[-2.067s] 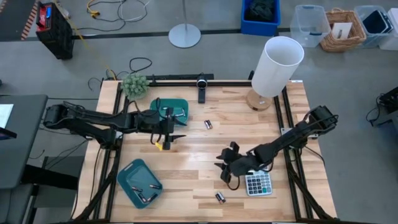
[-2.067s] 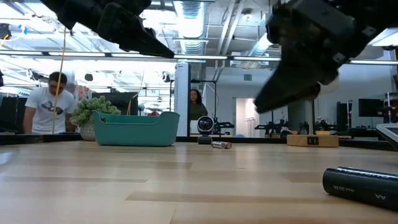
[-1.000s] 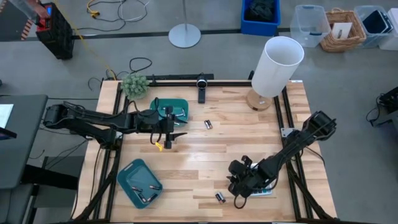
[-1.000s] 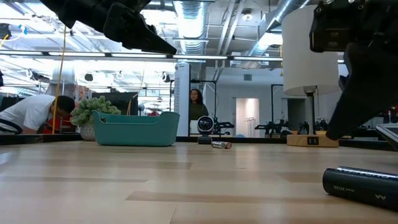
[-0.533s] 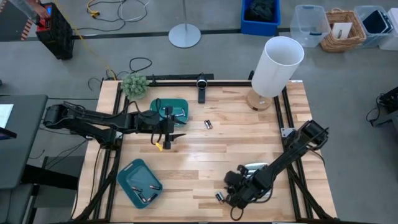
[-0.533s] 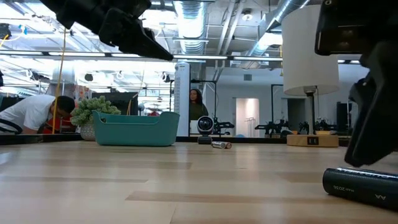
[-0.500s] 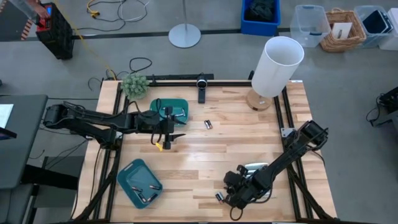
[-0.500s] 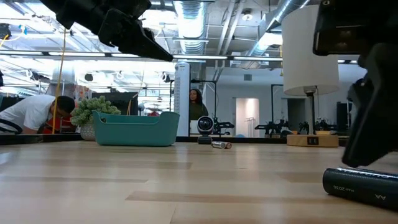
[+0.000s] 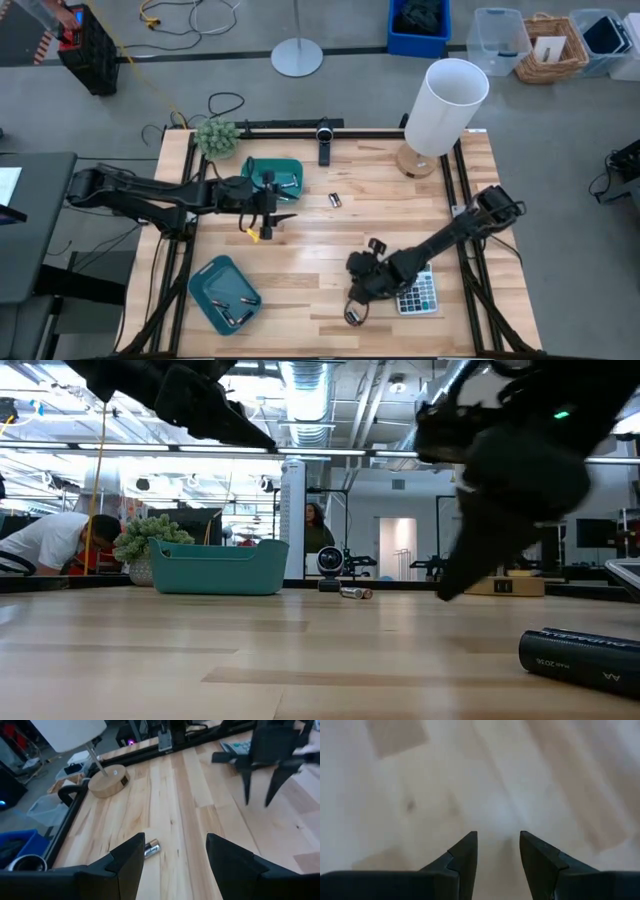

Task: Sort batteries
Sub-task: Put the top black battery into the blue bin

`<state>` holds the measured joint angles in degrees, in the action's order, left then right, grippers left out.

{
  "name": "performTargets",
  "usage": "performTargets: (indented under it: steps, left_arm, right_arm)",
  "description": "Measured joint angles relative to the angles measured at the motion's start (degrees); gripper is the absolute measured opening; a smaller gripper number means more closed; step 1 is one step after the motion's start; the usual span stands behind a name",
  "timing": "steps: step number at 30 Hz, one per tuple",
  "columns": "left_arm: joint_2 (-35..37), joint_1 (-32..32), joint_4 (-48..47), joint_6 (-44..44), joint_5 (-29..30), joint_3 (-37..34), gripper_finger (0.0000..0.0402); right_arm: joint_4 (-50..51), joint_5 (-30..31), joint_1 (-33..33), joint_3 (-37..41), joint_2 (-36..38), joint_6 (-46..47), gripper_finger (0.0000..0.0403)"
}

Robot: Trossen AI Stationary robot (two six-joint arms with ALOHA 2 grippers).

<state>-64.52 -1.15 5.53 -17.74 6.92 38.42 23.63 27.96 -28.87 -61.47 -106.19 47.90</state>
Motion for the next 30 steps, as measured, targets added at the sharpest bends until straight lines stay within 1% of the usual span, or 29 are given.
performTargets:
  steps: [6, 8, 12, 17, 20, 24, 30]
  left_arm:
    - [4.2, 0.0, -1.0, 0.0, 0.0, -1.5, 0.0206]
    - [5.6, -0.4, -0.7, -0.4, 0.0, -2.8, 0.0206]
    - [8.7, -2.4, 1.2, -0.4, -0.1, -5.1, 0.0206]
    - [12.4, -4.5, -0.2, 0.1, 0.0, -6.9, 0.0206]
    - [15.3, -4.9, -0.5, -0.2, 0.0, -8.2, 0.0206]
    - [18.8, -5.4, -2.2, -0.2, 0.0, -8.9, 0.0206]
    - [21.5, -5.6, -5.1, -0.4, 0.0, -8.9, 0.0206]
  right_arm:
    - [-1.6, 6.3, 4.5, 0.0, 0.0, -7.3, 0.0162]
    - [-3.2, 7.2, 6.4, 0.0, 0.2, -10.4, 0.0162]
    - [-9.0, 7.1, 11.0, 0.0, 0.2, -17.4, 0.0162]
    - [-13.1, 5.3, 17.1, 0.2, 0.2, -23.7, 0.0162]
    - [-19.1, 4.0, 20.1, 1.9, 0.3, -26.9, 0.0162]
    - [-27.6, 2.8, 22.8, 5.3, 0.3, -28.6, 0.0162]
    - [-32.5, 2.6, 26.1, 8.5, 0.3, -28.3, 0.0172]
